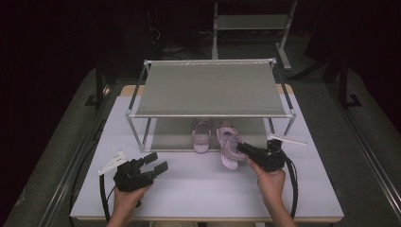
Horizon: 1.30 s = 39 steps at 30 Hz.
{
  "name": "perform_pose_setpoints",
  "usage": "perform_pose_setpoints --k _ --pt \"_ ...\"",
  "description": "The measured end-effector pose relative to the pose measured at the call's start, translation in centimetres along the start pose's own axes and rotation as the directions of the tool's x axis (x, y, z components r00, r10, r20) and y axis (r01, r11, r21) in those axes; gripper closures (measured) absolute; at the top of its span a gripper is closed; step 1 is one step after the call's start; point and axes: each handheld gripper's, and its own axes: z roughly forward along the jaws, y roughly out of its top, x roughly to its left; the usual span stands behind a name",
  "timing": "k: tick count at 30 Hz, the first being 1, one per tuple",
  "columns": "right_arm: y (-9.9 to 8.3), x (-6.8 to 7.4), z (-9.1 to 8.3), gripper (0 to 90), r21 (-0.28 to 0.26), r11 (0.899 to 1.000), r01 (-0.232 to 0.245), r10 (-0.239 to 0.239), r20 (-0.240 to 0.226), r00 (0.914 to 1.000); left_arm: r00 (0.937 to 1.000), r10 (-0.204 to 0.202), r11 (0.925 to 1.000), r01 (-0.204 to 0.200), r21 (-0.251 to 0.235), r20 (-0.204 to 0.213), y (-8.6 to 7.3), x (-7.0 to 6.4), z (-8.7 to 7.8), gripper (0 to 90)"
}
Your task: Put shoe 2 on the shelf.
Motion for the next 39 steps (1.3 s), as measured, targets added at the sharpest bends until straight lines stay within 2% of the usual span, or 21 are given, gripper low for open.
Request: perform_pose_setpoints --k 10,16,22,26,29,37,38,39 --pt "0.5 -0.6 1.4 81.2 -0.033 0.999 -0.013 0.014 0.031 0.9994 1.0000 -0.003 1.0000 0.003 -0.003 0.003 0.0 0.0 -0.2 28.5" --pt "1.0 -1.2 2.7 81.2 -0.051 0.998 -0.038 0.040 0.039 0.9985 1.0000 0.000 1.0000 0.000 -0.003 0.007 0.1 -0.1 -0.2 28.5" --pt "1.2 -1.8 3.8 81.2 -0.053 0.998 -0.034 0.038 0.077 0.9963 0.9999 -0.006 1.0000 0.006 -0.007 0.008 0.1 0.0 -0.2 28.5" --pt "1.4 -2.1 4.4 81.2 -0.062 0.997 -0.048 0.053 0.086 0.9949 0.9999 0.001 1.0000 -0.001 -0.007 0.010 0.1 -0.1 -0.3 28.5" --pt "1.5 -2.3 5.0 81.2 -0.060 0.998 -0.037 0.043 0.094 0.9947 0.9999 -0.004 1.0000 0.004 -0.007 0.012 0.1 -0.1 -0.2 28.5" --pt "1.4 -2.8 6.4 81.2 -0.048 0.996 -0.073 0.078 0.106 0.9913 0.9999 -0.002 1.0000 0.003 -0.003 0.013 0.1 -0.1 -0.2 28.5" --pt "1.3 -3.1 6.7 81.2 -0.057 0.997 -0.054 0.061 0.125 0.9903 0.9999 -0.005 1.0000 0.005 -0.005 0.014 0.1 -0.1 -0.2 28.5" --pt "1.3 -3.2 6.8 81.2 -0.057 0.997 -0.054 0.061 0.124 0.9904 0.9999 -0.005 1.0000 0.005 -0.005 0.014 0.1 -0.1 -0.2 28.5"
